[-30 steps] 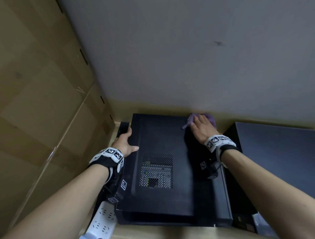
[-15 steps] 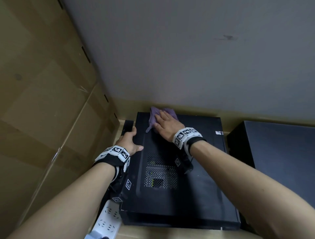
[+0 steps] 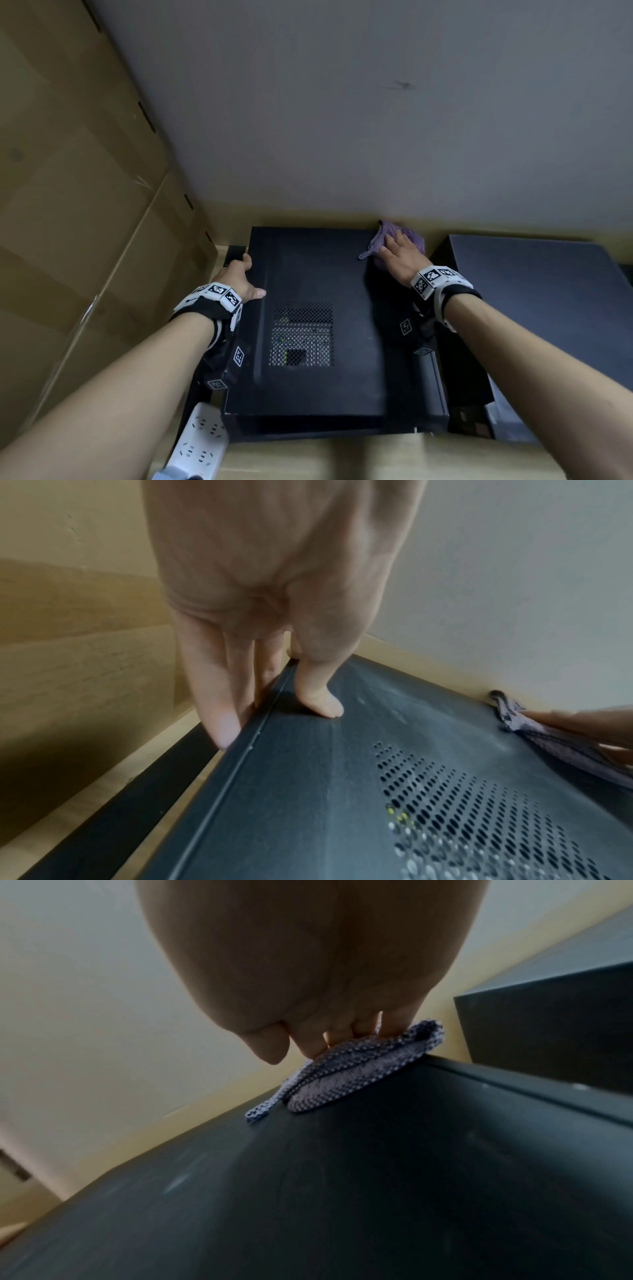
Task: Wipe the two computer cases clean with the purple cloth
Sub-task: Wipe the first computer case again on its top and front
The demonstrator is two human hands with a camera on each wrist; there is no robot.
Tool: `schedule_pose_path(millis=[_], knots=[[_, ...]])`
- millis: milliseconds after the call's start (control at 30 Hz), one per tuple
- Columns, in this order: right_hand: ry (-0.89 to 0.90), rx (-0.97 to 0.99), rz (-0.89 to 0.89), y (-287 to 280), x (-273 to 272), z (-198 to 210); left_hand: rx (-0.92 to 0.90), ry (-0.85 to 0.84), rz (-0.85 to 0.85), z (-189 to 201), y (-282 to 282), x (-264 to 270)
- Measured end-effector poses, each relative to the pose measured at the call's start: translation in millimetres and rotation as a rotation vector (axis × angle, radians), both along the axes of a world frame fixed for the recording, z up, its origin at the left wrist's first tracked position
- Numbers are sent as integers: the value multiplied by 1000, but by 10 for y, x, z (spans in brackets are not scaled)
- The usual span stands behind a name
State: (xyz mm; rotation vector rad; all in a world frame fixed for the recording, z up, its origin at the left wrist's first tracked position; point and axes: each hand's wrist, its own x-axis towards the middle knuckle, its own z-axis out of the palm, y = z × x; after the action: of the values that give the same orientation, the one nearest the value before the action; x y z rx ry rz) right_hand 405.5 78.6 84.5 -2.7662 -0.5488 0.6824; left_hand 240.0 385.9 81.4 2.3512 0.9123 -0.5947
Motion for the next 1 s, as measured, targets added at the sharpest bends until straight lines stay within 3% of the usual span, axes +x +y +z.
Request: schedule_pose_path(millis=[167, 367, 600, 733, 867, 1000], knots=[[7, 41, 159, 113, -534, 9, -117, -97, 101, 64, -40, -156], [5, 113, 394, 714, -1595, 190, -335, -181, 352, -57, -28, -648], [-4, 215, 644, 1023, -2707, 192, -416, -218, 353, 92, -192, -1079], [-39, 267, 639, 822, -3067, 145, -372, -224, 285, 59, -341, -1335], [-225, 301, 601, 540, -3244, 77, -325, -168, 198, -3, -522, -1588], [-322, 303, 446, 130, -3229, 5, -208, -198, 75, -2, -669, -1806]])
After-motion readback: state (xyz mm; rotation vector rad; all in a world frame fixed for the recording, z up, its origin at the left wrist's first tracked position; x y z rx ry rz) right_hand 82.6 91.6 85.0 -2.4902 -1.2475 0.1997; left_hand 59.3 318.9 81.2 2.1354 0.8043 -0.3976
